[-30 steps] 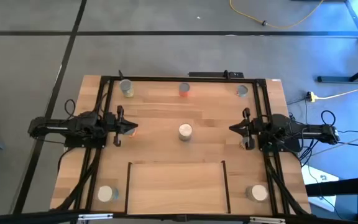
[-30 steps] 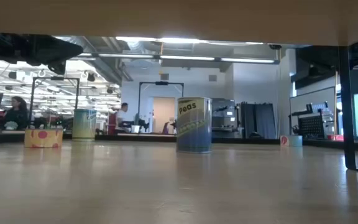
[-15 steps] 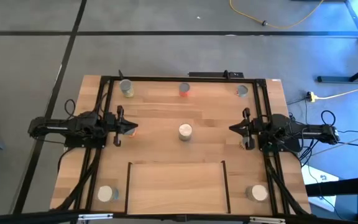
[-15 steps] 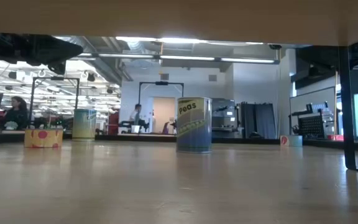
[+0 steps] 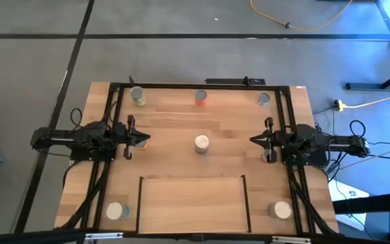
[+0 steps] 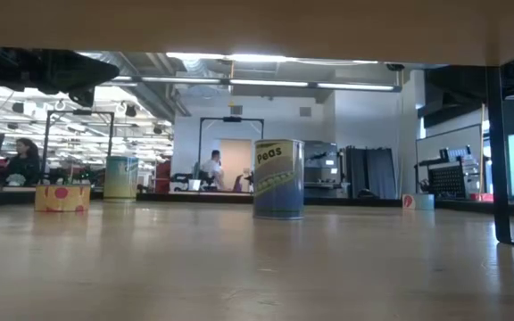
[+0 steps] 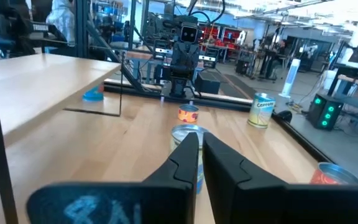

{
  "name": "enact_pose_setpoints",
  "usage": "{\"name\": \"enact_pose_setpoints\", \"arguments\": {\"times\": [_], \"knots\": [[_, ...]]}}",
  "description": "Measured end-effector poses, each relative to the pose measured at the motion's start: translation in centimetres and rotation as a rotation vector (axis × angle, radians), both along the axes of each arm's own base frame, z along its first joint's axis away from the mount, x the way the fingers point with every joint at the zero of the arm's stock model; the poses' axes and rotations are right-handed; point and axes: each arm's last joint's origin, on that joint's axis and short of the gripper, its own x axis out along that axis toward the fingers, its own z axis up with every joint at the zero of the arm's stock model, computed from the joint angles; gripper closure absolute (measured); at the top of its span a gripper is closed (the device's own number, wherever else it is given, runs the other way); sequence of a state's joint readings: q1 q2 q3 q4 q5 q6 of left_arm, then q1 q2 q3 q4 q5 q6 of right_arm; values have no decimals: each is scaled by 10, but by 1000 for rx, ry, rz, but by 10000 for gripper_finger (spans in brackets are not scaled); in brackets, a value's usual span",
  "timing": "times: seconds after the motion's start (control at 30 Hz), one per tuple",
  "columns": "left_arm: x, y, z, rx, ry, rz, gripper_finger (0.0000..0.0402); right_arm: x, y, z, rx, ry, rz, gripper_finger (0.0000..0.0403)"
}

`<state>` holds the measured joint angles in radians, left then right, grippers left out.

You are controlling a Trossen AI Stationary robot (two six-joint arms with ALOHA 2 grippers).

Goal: Pick and place cans onto a shelf
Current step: Put the canned peas on the shelf

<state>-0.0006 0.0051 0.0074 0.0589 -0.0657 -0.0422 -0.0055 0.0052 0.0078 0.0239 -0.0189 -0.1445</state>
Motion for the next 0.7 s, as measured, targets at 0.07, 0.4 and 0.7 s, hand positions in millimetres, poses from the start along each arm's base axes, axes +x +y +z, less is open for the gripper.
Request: {"name": "enact_pose_setpoints", "arguments": {"times": [0.07,0.4,0.7], "knots": [[0,0,0,0,0,0,401,0,0,0,7,0,0,375],[0,0,0,0,0,0,401,0,0,0,5,0,0,375],[-2,2,10,35,-26,60,401,0,0,1,4,-9,0,375]]}}
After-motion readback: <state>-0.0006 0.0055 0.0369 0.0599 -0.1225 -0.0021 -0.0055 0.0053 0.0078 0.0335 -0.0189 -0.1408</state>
